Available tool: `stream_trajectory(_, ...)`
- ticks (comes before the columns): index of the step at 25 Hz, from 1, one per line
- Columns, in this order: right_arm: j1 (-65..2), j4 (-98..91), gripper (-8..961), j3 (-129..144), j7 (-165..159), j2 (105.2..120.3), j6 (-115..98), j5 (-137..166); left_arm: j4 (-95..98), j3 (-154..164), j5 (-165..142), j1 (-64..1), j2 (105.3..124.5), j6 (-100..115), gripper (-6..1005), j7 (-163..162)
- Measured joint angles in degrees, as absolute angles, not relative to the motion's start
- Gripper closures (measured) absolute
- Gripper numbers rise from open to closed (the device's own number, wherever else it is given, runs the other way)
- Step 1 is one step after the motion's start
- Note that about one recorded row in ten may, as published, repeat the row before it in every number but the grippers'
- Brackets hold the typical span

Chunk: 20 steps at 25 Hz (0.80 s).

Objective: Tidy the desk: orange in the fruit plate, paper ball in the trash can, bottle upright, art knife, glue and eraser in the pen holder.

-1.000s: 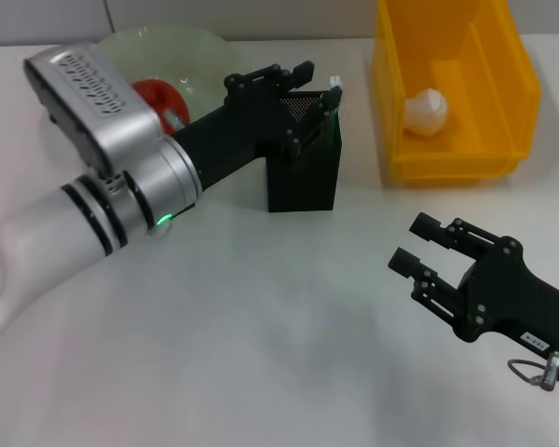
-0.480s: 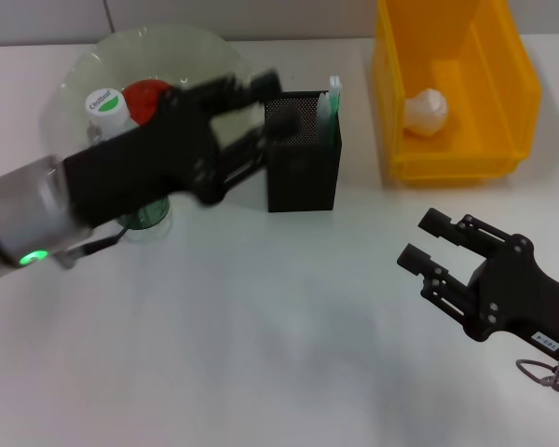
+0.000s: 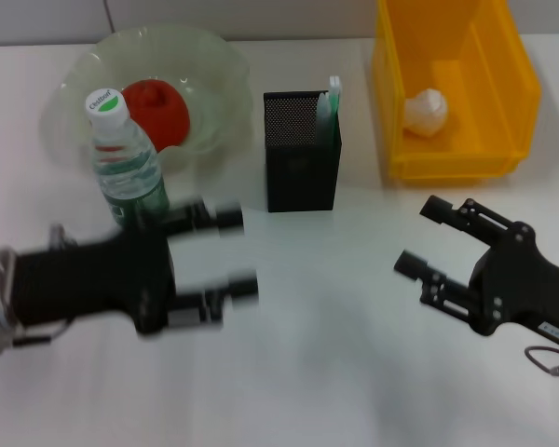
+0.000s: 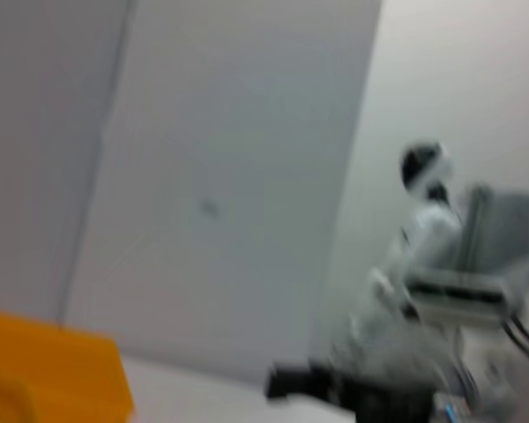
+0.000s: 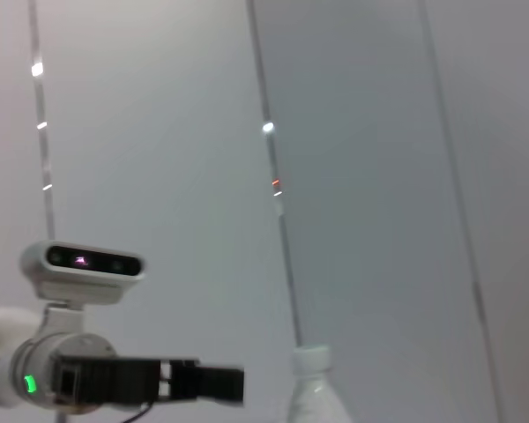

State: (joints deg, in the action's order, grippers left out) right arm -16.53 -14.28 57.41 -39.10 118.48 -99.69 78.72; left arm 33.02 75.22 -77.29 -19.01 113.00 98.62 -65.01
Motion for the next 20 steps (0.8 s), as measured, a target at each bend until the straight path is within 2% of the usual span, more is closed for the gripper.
stream_trajectory(4,-16.51,-19.39,294,57.27,-43.75,118.42,-99.80,84.62,33.45,74.25,-83.04,-19.02,113.20,98.25,236,-64.45)
stream_trajectory(9,-16.52,-26.16,210,56.94,-50.85,118.67,-101.13,92.74,33.20,70.84,-89.34,-18.59,113.63,97.58,184,-62.46)
stream_trajectory(12,-16.53,-28.53,161,56.90,-53.07,118.85,-101.80,95.64,32.84,68.25,-91.47,-17.79,113.96,97.24,184,-60.84)
stream_trajectory(20,-18.78,-29.18,161,57.31,-53.88,119.26,-101.08,97.25,32.74,64.15,-92.21,-14.70,113.82,96.70,186,-58.51)
